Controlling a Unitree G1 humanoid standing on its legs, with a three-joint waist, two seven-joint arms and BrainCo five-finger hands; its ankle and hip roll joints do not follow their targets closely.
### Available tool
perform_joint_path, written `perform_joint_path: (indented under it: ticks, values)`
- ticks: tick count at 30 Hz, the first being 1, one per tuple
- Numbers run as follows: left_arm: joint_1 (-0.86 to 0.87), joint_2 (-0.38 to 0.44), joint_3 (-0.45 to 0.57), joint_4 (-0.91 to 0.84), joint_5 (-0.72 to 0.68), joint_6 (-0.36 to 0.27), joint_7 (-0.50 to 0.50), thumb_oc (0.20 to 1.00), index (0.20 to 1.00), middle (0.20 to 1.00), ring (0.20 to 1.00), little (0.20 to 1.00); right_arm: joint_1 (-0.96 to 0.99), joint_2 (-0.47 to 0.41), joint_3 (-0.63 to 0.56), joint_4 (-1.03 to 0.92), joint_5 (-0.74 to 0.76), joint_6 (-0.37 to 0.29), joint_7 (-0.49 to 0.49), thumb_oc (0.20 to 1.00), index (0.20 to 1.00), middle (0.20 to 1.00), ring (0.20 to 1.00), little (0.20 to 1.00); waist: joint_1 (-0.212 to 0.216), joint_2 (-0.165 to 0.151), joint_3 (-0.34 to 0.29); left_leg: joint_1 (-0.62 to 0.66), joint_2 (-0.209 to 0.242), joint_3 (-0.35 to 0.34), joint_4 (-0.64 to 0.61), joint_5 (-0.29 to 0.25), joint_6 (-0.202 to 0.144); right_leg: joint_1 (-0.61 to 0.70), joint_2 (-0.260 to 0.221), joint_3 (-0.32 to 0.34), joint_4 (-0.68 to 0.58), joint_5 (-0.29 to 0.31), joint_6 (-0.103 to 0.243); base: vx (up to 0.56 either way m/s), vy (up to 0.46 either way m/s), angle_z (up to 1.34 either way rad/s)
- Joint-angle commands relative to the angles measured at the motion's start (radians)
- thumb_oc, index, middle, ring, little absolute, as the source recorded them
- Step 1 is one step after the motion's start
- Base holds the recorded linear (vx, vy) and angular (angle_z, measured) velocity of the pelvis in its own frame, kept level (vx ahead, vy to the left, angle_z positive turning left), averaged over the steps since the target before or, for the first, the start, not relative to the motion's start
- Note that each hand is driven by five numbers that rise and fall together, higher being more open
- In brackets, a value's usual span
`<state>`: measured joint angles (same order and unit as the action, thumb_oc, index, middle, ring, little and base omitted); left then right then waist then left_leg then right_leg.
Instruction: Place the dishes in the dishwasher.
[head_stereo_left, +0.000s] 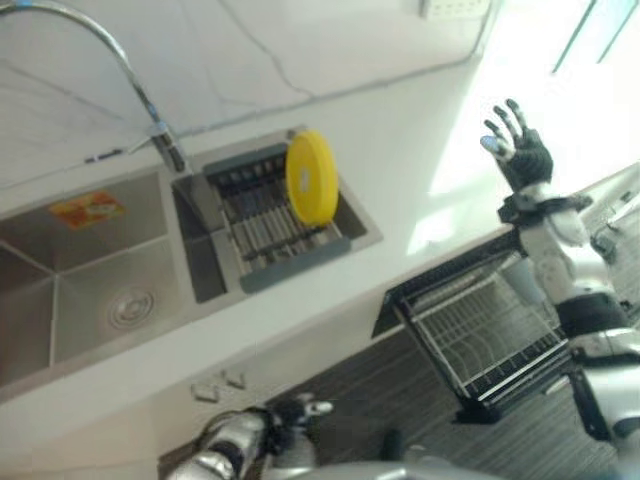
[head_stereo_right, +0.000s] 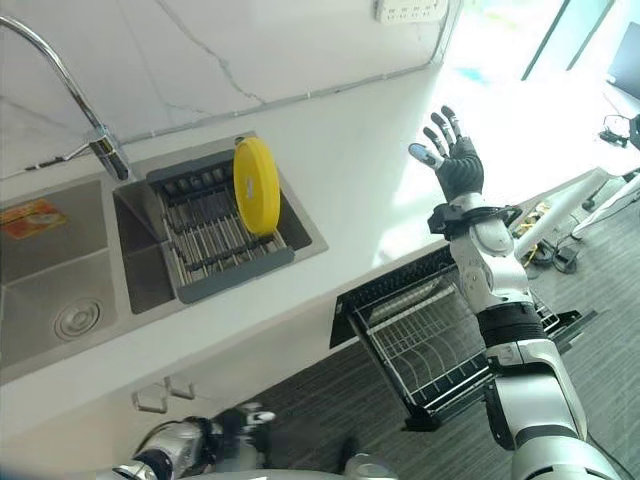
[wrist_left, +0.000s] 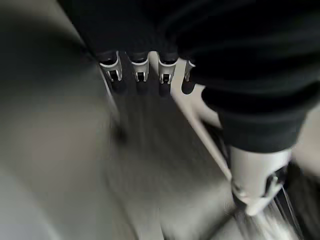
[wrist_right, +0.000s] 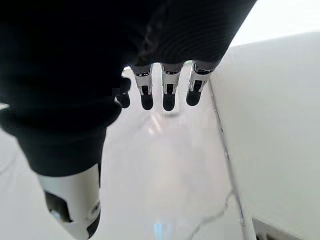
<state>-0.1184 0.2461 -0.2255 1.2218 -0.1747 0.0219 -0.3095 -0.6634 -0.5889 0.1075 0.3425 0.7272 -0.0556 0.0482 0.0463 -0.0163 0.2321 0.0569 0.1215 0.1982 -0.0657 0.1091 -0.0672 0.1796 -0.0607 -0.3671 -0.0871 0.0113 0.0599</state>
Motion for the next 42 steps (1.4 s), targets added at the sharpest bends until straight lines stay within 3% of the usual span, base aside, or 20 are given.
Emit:
perform_joint_path:
  ticks: [1, 5, 14, 29, 34, 36, 42]
  values:
    - [0.076, 0.009, -0.118, -0.028, 0.097, 0.023, 0.115, 1.000, 1.000, 1.000, 1.000, 1.000, -0.073, -0.018, -0.005, -0.074, -0.005, 0.007, -0.013, 1.000, 1.000, 1.000, 1.000, 1.000, 0.037, -0.013, -0.017, -0.067, 0.044, 0.058, 0.025, -0.004, -0.050, 0.020, -0.022, -0.013, 0.076, -0.108, 0.010, 0.15, 0.059, 0.08]
    - [0.119, 0.019, -0.038, -0.035, 0.052, 0.033, 0.161, 1.000, 1.000, 1.000, 1.000, 1.000, -0.054, 0.008, -0.008, -0.099, -0.029, 0.035, -0.012, 1.000, 1.000, 1.000, 1.000, 1.000, 0.067, -0.003, -0.020, -0.057, 0.034, 0.043, 0.015, -0.010, -0.045, 0.027, -0.036, -0.041, 0.075, -0.108, 0.013, 0.07, 0.048, 0.03]
    - [0.185, 0.026, 0.036, -0.017, 0.023, 0.040, 0.186, 1.000, 1.000, 1.000, 1.000, 1.000, -0.035, 0.054, 0.024, -0.096, -0.055, 0.075, 0.001, 1.000, 1.000, 1.000, 1.000, 1.000, 0.108, 0.006, -0.019, -0.049, 0.014, 0.022, 0.003, -0.017, -0.036, 0.033, -0.054, -0.078, 0.083, -0.110, 0.018, 0.06, 0.044, 0.08]
    - [0.224, 0.045, 0.071, -0.017, -0.009, 0.035, 0.179, 1.000, 1.000, 1.000, 1.000, 1.000, -0.092, 0.063, 0.022, 0.008, -0.050, 0.078, -0.056, 1.000, 1.000, 1.000, 1.000, 1.000, 0.159, 0.025, -0.014, -0.063, -0.012, -0.021, -0.004, -0.026, -0.027, 0.030, -0.075, -0.105, 0.083, -0.105, 0.030, 0.03, 0.014, 0.04]
    - [0.234, 0.042, 0.075, -0.031, -0.025, -0.009, 0.169, 1.000, 1.000, 1.000, 1.000, 1.000, -0.082, 0.070, 0.027, 0.027, -0.042, 0.077, -0.057, 1.000, 1.000, 1.000, 1.000, 1.000, 0.161, 0.029, -0.012, -0.063, -0.016, -0.019, -0.006, -0.026, -0.024, 0.029, -0.082, -0.110, 0.086, -0.103, 0.034, 0.03, 0.016, 0.01]
    - [0.227, 0.039, 0.065, -0.084, -0.017, -0.070, 0.166, 1.000, 1.000, 1.000, 1.000, 1.000, -0.072, 0.077, 0.020, 0.035, -0.043, 0.078, -0.057, 1.000, 1.000, 1.000, 1.000, 1.000, 0.166, 0.033, -0.004, -0.074, -0.022, -0.020, -0.005, -0.024, -0.020, 0.025, -0.087, -0.114, 0.094, -0.103, 0.035, 0.00, 0.030, 0.08]
    - [0.203, 0.050, 0.035, -0.172, 0.028, -0.108, 0.177, 1.000, 1.000, 1.000, 1.000, 1.000, -0.056, 0.087, 0.023, 0.034, -0.047, 0.077, -0.051, 1.000, 1.000, 1.000, 1.000, 1.000, 0.171, 0.036, 0.009, -0.084, -0.032, -0.028, -0.006, -0.022, -0.013, 0.014, -0.094, -0.111, 0.106, -0.099, 0.040, 0.00, 0.015, 0.09]
